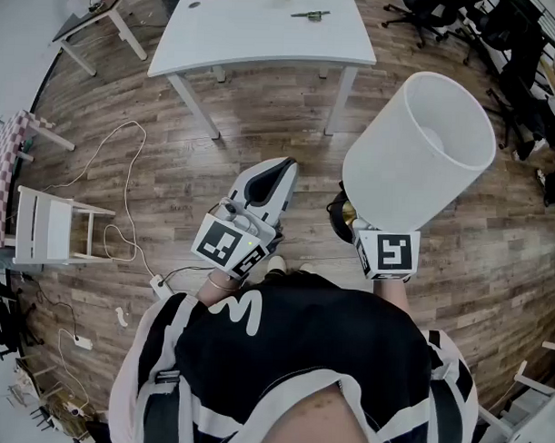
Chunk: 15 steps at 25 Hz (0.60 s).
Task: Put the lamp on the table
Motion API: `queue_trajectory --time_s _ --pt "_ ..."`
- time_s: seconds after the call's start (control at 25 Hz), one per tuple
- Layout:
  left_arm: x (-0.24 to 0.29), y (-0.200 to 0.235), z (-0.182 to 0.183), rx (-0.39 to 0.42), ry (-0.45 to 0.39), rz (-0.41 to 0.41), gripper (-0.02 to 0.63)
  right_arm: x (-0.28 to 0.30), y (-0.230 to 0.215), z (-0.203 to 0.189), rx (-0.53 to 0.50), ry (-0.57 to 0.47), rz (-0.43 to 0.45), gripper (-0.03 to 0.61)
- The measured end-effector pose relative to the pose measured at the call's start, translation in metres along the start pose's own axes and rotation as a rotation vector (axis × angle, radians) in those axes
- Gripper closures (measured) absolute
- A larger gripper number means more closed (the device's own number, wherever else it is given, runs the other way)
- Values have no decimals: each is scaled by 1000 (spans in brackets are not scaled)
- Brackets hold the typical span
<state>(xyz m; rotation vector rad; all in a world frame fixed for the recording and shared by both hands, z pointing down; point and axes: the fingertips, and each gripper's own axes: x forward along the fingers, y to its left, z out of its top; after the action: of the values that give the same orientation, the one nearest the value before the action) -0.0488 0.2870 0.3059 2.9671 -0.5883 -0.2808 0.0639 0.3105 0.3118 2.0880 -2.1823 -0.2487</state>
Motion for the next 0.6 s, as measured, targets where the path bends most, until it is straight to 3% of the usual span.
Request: queue_trajectory --time_s 0.6 --pt "-9 -2 -2 -11 -1 4 609 -5 9 -1 -2 5 4 410"
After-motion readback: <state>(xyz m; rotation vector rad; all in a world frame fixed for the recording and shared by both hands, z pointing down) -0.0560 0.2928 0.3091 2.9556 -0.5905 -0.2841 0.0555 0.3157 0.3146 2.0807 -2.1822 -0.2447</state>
